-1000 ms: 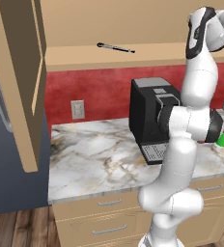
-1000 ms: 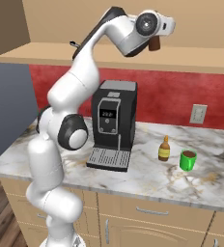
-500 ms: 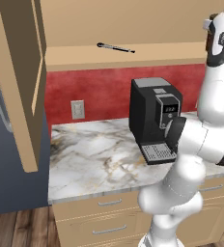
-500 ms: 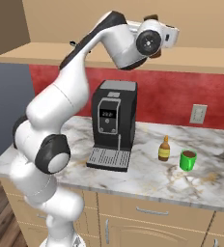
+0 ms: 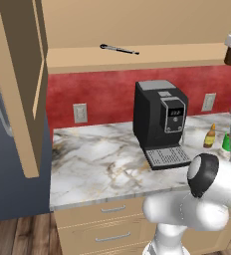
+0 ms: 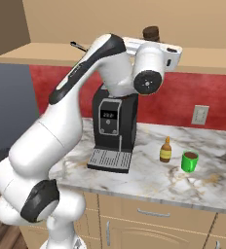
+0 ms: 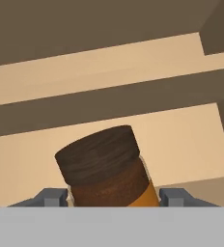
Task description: Pick the cinnamon and honey bottle from the cabinet and place them next to the mug.
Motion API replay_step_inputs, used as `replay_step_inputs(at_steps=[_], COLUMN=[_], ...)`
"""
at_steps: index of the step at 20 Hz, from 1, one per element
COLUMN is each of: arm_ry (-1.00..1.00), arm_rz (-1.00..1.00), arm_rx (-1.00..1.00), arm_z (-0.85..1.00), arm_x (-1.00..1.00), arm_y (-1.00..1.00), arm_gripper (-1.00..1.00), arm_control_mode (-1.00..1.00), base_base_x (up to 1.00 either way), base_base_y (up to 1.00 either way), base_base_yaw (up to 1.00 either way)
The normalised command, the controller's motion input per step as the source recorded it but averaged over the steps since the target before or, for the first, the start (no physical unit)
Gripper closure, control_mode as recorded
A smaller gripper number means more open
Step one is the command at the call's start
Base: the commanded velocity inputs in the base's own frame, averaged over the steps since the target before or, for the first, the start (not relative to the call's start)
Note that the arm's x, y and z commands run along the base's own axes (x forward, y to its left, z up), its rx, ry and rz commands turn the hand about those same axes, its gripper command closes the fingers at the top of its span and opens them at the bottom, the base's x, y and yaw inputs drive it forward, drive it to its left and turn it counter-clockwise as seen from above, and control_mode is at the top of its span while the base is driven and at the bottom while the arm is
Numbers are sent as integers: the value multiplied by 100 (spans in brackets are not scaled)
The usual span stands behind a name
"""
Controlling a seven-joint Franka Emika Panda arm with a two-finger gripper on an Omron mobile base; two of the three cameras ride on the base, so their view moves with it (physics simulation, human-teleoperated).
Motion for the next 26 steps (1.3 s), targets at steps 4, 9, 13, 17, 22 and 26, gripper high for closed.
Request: replay_step_inputs(at_steps=[4, 9, 13, 17, 22, 26], arm_ry=[-11, -12, -12, -12, -8, 0], arm_rz=[0, 0, 0, 0, 0, 0], arm_rx=[0, 0, 0, 0, 0, 0], arm_z=[-13, -14, -13, -22, -37, -65], arm_x=[-100, -100, -99, -99, -94, -81], arm_y=[0, 0, 0, 0, 0, 0], arm_gripper=[100, 100, 100, 100, 100, 100], arm_control_mode=[-100, -100, -100, -100, -100, -100], base_base_x=[0, 0, 0, 0, 0, 0], base_base_y=[0, 0, 0, 0, 0, 0], base_base_yaw=[0, 0, 0, 0, 0, 0])
